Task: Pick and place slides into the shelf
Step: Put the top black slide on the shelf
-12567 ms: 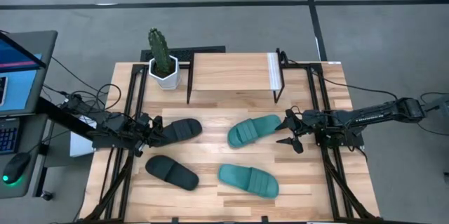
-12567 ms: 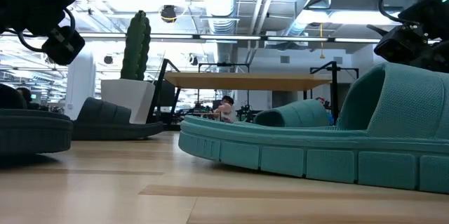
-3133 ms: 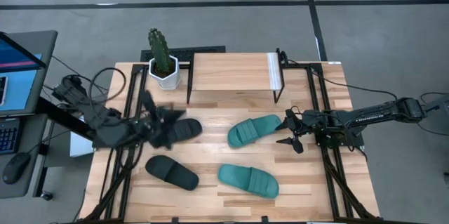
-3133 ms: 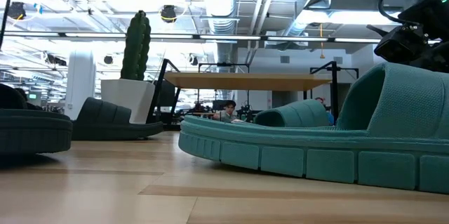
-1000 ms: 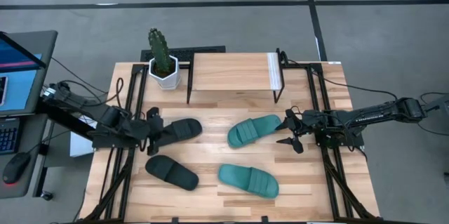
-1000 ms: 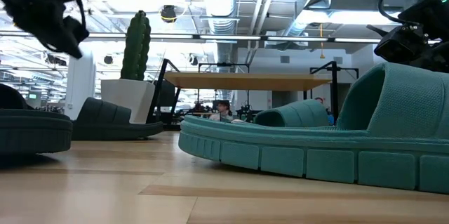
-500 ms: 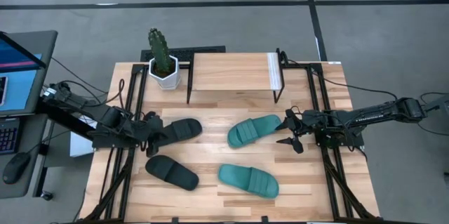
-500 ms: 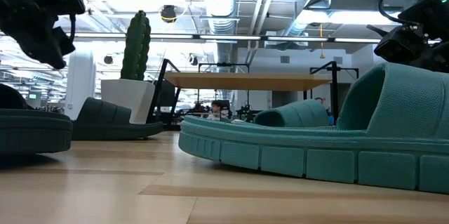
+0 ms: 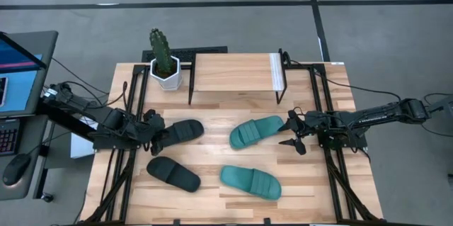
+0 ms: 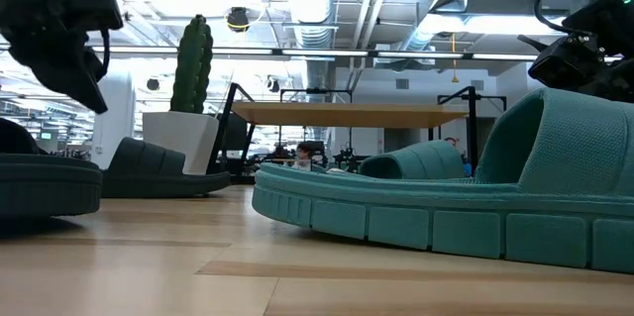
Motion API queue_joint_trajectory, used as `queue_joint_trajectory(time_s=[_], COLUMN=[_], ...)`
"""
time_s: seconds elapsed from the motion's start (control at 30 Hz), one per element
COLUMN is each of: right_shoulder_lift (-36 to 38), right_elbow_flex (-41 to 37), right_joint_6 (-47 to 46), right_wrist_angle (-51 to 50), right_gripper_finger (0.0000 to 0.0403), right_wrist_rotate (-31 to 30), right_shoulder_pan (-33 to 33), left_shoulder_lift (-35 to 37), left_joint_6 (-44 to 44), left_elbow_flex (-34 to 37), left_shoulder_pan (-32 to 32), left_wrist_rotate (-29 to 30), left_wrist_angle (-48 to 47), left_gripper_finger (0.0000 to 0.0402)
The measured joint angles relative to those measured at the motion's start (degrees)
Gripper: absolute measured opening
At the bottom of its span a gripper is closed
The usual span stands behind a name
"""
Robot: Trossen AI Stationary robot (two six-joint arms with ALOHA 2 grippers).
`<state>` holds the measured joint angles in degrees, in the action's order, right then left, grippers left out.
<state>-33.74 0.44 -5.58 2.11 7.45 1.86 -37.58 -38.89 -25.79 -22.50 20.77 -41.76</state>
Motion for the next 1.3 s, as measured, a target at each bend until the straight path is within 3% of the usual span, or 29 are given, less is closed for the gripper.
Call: queue_joint_trajectory(time_s=[0.2,0.57,1.1,1.3], right_shoulder_lift=[0.02,0.01,0.01,0.00], right_elbow_flex=[0.00,-0.01,0.00,0.01], right_joint_6=[0.00,0.00,0.00,0.00], right_wrist_angle=[0.00,0.00,0.00,0.00], right_gripper_finger=[0.0269,0.0269,0.0269,0.0269], right_wrist_rotate=[0.00,0.00,0.01,0.01], right_shoulder_pan=[0.00,0.01,0.01,-0.01], left_shoulder_lift=[0.00,0.00,0.07,0.08], left_joint_6=[-2.19,-12.36,-13.80,-18.19], left_elbow_flex=[2.69,3.53,-1.54,-4.41], left_shoulder_pan=[0.02,0.02,0.02,0.02], left_wrist_rotate=[3.82,-5.18,-5.28,-8.43], left_wrist_angle=[-0.36,-1.37,-6.56,-14.76], left_gripper_finger=[0.0113,0.0114,0.0113,0.0113])
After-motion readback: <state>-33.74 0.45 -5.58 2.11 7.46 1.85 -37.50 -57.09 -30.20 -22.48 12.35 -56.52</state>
